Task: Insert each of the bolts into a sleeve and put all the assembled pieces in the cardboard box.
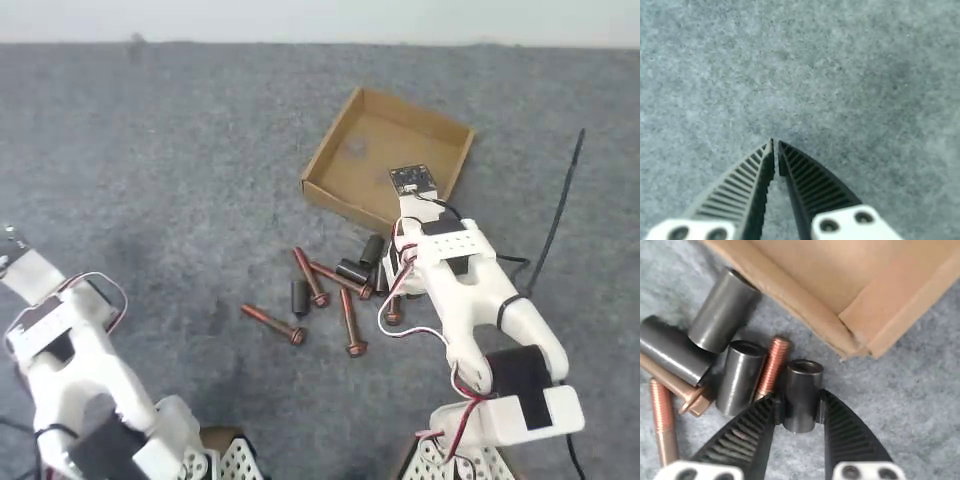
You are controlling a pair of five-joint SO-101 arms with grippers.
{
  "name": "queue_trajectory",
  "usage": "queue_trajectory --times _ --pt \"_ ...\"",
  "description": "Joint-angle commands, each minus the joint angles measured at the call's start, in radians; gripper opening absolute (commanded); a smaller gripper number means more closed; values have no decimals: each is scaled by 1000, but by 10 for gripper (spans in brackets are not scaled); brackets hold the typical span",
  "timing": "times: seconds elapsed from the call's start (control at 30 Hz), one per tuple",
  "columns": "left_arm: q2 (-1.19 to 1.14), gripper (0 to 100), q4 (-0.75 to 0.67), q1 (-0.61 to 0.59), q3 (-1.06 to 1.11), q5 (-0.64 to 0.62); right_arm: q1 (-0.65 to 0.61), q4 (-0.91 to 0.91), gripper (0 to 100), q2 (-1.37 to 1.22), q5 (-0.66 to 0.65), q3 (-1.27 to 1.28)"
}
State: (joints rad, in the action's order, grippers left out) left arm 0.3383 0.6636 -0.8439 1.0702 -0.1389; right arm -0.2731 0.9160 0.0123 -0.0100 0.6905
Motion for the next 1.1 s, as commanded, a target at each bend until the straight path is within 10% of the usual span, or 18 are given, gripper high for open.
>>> queue_trajectory --times 0.0,1.07 --pt "3 15 -20 3 -44 0 -19 -5 92 8 -20 -46" --pt "3 15 -20 3 -44 0 -44 7 117 4 -212 -18"
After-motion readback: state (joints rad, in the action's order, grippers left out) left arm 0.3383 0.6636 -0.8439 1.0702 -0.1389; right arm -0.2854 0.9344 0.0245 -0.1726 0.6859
